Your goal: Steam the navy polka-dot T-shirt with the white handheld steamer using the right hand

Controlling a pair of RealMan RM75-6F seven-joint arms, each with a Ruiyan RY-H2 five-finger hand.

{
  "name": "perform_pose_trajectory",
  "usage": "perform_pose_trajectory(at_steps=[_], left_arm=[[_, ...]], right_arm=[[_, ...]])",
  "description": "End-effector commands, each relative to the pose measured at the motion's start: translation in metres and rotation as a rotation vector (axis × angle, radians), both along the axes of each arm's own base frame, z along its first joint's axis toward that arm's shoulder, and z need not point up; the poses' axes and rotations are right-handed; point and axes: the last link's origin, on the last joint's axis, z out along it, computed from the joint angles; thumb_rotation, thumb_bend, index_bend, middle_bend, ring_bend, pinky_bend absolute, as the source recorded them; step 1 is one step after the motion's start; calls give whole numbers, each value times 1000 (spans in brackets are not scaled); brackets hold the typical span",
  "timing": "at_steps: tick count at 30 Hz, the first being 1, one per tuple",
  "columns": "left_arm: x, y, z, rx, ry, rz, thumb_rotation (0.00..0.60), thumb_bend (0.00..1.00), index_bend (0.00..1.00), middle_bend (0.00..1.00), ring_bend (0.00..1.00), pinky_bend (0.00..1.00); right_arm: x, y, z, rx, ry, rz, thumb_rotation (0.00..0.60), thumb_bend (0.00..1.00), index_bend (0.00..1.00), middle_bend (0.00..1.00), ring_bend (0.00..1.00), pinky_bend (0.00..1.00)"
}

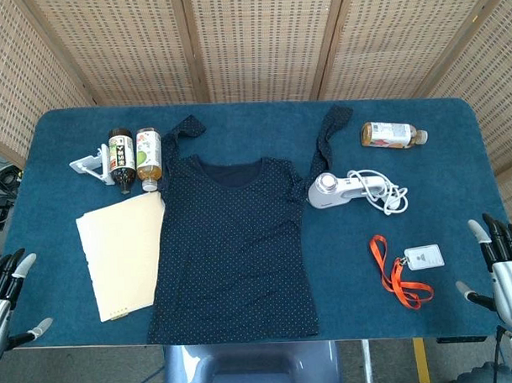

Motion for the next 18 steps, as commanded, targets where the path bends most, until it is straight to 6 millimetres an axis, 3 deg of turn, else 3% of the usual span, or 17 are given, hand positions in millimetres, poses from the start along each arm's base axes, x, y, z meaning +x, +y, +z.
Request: perform_pose_trajectory(at_steps=[1,8,12,18], left_arm=[[0,0,0,-2,2,3,600,0,0,0,0,0],[-2,4,-2,12,19,5,600,0,0,0,0,0],[-3,13,-5,19,9,-10,600,0,0,0,0,0],[-6,25,-10,21,4,-21,600,0,0,0,0,0]], right_arm=[[0,0,0,2,-2,0,600,0,0,0,0,0],[1,-3,-4,30,-3,13,600,0,0,0,0,0],[3,-22,-15,113,-27,35,600,2,0,0,0,0],[9,-82,-31,180,-7,100,600,278,0,0,0,0]])
